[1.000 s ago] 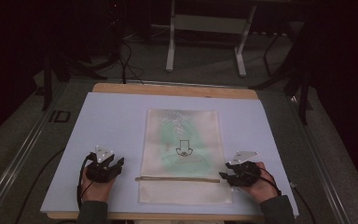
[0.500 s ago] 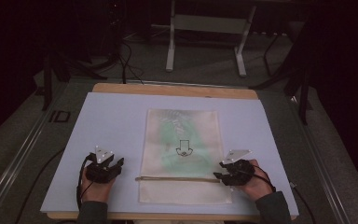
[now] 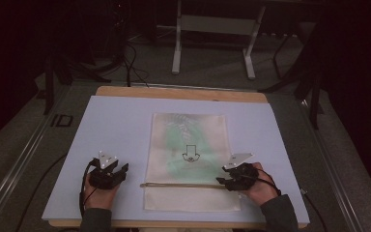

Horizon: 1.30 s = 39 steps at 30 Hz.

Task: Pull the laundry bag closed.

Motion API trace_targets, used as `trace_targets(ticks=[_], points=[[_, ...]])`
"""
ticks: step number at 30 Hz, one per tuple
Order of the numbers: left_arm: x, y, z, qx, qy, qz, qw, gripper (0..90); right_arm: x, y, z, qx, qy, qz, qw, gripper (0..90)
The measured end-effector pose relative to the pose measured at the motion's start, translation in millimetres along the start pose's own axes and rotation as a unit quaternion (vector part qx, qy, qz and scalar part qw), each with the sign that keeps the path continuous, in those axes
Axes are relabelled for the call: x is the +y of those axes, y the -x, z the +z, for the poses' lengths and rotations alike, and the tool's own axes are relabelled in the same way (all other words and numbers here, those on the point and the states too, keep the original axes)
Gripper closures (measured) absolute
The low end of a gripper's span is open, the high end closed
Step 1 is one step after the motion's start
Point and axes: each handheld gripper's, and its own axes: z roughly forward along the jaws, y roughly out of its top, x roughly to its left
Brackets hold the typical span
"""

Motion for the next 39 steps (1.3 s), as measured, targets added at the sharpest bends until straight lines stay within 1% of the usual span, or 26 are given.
trace_targets(ticks=[15,25,33,39], points=[[-0.2,0.6,0.7,-0.002,-0.002,0.0,1.0,55.7,14.5,-6.5,1.4,0.009,0.0,-0.019,0.9998,52.0],[0.0,0.0,0.2,-0.004,-0.002,-0.001,1.0,55.0,25.6,-13.2,10.5,0.018,0.004,-0.034,0.9992,51.9],[-0.1,0.4,1.4,-0.01,-0.006,0.002,0.9999,54.4,32.8,-18.2,15.4,0.025,0.006,-0.039,0.9989,51.7],[-0.1,-0.2,1.9,-0.012,-0.009,0.0,0.9999,54.4,34.5,-21.3,20.2,0.031,0.003,-0.043,0.9986,51.6]])
